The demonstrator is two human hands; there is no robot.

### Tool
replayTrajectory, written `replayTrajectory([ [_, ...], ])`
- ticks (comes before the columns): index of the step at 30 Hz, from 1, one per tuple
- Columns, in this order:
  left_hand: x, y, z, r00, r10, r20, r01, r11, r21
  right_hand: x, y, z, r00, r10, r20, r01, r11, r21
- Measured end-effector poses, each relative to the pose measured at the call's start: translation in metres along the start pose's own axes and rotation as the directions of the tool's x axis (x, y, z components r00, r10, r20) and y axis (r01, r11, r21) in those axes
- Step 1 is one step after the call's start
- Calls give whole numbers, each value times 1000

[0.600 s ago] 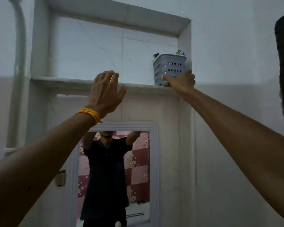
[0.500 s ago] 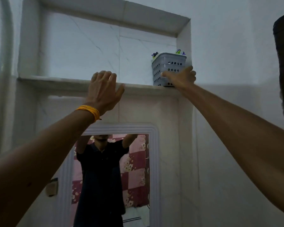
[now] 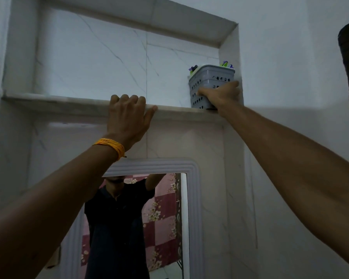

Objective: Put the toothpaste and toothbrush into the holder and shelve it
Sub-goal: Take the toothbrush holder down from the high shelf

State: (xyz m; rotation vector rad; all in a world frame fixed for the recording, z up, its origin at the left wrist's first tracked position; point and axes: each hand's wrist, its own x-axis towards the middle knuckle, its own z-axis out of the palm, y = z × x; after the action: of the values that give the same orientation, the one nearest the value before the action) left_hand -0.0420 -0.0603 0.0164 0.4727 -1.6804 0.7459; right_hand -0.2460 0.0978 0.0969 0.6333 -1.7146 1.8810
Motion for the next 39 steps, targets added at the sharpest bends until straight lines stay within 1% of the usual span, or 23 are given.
replayTrajectory([
  [3, 0, 2, -1, 999, -27, 42, 28, 1000, -5, -16, -10, -10, 998, -12, -58, 11, 1000, -27],
  [6, 0, 5, -7, 996, -42, 73, 43, 999, -21, -22, -19, -26, 997, -29, -72, 26, 999, -41],
  [10, -2, 8, -10, 986, -50, 160, 53, 998, -20, -28, -27, -49, 994, -68, -80, 72, 996, 45],
  [11, -7, 14, -19, 981, -72, 181, 76, 997, -14, -33, -30, -63, 995, -79, -58, 83, 995, 63],
  [13, -13, 18, -18, 981, -85, 173, 93, 995, -37, -41, -29, -73, 995, -90, -43, 94, 991, 101],
  [15, -26, 30, -23, 980, -121, 156, 138, 985, -106, -54, -24, -87, 995, -101, -22, 104, 986, 133],
  [17, -46, 50, -33, 976, -162, 143, 189, 963, -194, -71, -11, -99, 995, -102, 9, 100, 983, 153],
  [19, -69, 70, -42, 973, -167, 159, 204, 945, -255, -89, 7, -108, 994, -108, 36, 100, 980, 174],
  [24, -140, 103, -55, 968, -64, 241, 136, 946, -294, -146, 74, -128, 986, -89, 141, 61, 980, 191],
  [26, -173, 110, -61, 956, -53, 289, 144, 943, -301, -176, 108, -135, 980, -100, 172, 66, 979, 193],
  [28, -208, 113, -66, 942, -75, 328, 187, 927, -325, -209, 143, -143, 974, -110, 197, 70, 978, 197],
  [31, -262, 111, -74, 895, -117, 431, 272, 908, -318, -261, 197, -151, 965, -74, 251, 24, 980, 199],
  [34, -326, 107, -79, 822, -185, 539, 378, 884, -274, -321, 249, -155, 946, 0, 324, -62, 982, 181],
  [37, -398, 108, -81, 723, -249, 645, 493, 840, -227, -383, 296, -160, 915, 70, 396, -139, 979, 149],
  [39, -444, 109, -77, 636, -264, 725, 557, 808, -194, -419, 324, -162, 897, 135, 422, -194, 976, 100],
])
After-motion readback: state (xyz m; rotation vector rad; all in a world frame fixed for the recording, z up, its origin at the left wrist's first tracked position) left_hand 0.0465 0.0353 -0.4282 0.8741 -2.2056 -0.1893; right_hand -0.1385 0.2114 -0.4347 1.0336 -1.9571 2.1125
